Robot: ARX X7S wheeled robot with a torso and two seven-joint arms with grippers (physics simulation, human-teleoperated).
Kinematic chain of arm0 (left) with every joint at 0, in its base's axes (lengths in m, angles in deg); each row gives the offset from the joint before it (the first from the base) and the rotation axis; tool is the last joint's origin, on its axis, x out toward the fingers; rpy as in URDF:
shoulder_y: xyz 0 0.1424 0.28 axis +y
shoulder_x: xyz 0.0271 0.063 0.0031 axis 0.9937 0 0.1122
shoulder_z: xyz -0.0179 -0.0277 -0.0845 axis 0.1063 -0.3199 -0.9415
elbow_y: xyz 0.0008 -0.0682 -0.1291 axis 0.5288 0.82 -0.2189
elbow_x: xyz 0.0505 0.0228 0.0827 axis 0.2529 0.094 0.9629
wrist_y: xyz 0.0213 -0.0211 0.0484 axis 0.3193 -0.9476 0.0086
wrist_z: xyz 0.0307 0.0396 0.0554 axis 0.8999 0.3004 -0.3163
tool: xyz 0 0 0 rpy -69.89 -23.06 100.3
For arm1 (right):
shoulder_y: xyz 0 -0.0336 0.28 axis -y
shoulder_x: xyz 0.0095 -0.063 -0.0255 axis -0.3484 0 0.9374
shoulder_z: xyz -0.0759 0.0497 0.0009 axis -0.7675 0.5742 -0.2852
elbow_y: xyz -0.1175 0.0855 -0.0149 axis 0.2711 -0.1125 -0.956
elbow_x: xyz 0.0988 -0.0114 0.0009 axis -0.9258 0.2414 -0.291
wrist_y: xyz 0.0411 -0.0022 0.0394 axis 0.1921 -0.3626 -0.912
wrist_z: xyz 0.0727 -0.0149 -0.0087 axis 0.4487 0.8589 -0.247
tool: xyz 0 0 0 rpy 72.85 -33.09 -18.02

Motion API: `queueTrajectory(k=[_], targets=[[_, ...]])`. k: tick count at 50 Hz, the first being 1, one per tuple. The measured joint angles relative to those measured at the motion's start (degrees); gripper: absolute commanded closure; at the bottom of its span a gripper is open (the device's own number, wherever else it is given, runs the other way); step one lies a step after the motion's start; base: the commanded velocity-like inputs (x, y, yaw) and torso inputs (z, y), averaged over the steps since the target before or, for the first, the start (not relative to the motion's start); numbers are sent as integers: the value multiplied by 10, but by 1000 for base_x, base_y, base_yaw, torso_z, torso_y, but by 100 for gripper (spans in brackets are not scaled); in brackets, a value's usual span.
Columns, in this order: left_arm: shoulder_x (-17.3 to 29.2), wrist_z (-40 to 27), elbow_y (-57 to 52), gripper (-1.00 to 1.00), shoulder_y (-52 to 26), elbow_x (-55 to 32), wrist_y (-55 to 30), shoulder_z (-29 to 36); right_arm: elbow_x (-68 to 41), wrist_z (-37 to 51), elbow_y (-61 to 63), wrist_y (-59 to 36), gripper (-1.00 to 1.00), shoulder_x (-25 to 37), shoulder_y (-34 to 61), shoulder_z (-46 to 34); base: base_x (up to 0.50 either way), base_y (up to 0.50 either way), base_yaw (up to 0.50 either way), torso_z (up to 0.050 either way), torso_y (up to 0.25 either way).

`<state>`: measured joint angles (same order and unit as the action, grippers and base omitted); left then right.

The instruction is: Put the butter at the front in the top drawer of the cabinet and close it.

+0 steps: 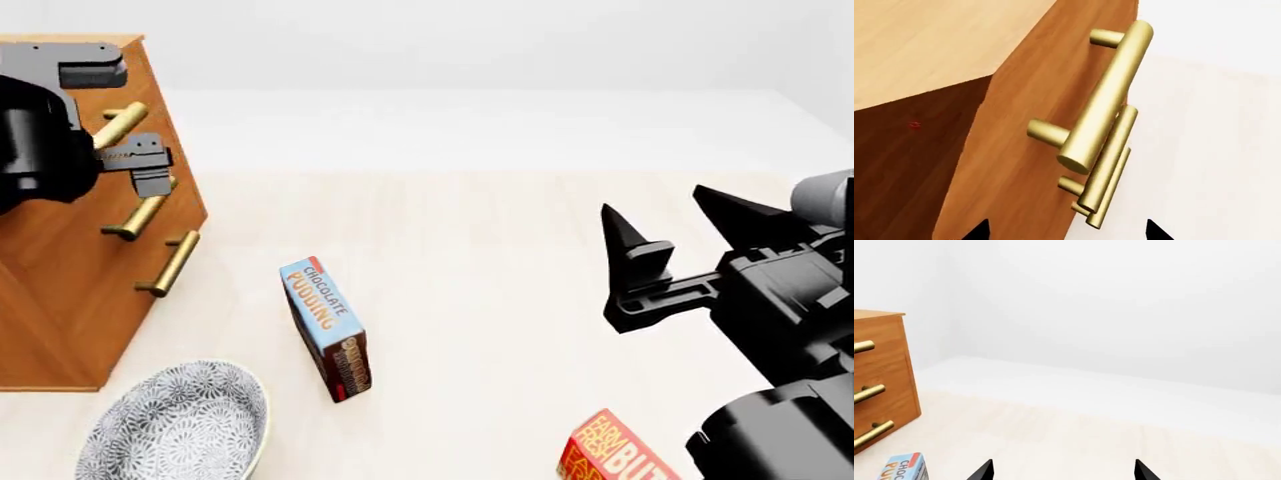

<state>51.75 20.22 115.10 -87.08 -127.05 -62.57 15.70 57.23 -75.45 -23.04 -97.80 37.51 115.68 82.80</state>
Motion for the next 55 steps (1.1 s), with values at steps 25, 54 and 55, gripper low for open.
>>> queueTrajectory(k=[25,54,55], targets=[[52,-110,-123,-100,23,-85,-15,-62,-1,0,-2,0,-100,-1,6,-3,0,0,0,0,1],[89,-266,-587,-100,42,-211,-54,-153,3,0,2,0,-100,-6,14,-16,0,0,0,0,0],[90,-263,-601,-100,48,-207,-48,-157,3,0,2,0,-100,-7,15,-16,0,0,0,0,0]])
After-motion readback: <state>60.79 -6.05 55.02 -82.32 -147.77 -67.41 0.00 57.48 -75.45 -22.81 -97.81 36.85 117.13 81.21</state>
